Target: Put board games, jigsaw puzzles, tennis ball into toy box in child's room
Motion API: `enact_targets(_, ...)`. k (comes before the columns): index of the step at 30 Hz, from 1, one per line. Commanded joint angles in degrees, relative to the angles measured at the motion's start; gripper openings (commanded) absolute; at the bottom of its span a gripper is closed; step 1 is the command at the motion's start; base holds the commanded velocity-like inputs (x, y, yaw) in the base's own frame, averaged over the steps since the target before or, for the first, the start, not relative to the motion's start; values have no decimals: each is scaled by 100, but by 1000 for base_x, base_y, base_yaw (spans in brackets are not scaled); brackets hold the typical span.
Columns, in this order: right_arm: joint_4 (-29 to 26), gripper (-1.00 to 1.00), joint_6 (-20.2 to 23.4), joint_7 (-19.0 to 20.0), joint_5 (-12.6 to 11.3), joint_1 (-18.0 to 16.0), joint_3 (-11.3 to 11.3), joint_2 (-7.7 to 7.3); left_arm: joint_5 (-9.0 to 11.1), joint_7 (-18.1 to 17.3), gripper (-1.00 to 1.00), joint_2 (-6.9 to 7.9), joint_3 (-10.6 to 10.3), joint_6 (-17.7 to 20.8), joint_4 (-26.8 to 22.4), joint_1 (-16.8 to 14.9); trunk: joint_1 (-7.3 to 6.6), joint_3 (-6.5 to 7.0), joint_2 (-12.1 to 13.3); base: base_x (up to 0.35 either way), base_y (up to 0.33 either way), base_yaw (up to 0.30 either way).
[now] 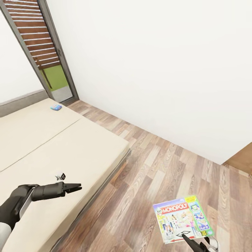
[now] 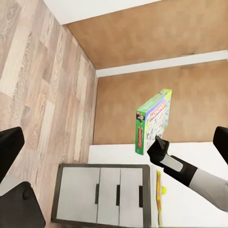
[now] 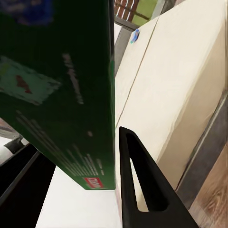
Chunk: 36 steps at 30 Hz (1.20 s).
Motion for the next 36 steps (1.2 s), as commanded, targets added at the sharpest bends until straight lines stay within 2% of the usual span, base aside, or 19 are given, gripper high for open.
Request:
enact_targets(1, -1, -100, 124, 12, -25, -7, -5, -4, 0, -21, 100, 3, -5, 58, -3, -1, 3, 0, -9, 0, 0, -159)
enact_targets(4, -73, -100, 614, 21, -169, -33, -68, -3, 0, -21, 100, 7, -14, 53, -3, -1, 3, 27, -9, 0, 0, -159)
enact_targets(8, -125, -100, 764, -28, -225, -108, -104, 1, -6, -21, 100, 8, -11, 52, -3, -1, 3, 62, -9, 0, 0, -159)
enact_targets(15, -142, -100, 841, -159, -259, -202, -161, -17, -8, -21, 100, 0, 3, 60, -3, -1, 3, 125, -9, 0, 0, -159)
enact_targets(21, -157, -100, 851, -200, -260, -210, -197, 47, -7, -21, 100, 8, 2, 61, -3, -1, 3, 178, -9, 0, 0, -156)
enact_targets(25, -160, -100, 862, -184, -270, -211, -226, 6, -8, -21, 100, 8, 13, 61, -3, -1, 3, 214, -9, 0, 0, -152)
enact_targets(31, -156, -100, 876, -176, -276, -211, -464, 4, -9, -21, 100, 8, 24, 61, -3, -1, 3, 267, -9, 0, 0, -148)
enact_targets(36, -156, -100, 878, -173, -277, -211, -494, 12, -9, -21, 100, 8, 21, 61, -3, -1, 3, 312, -9, 0, 0, -143)
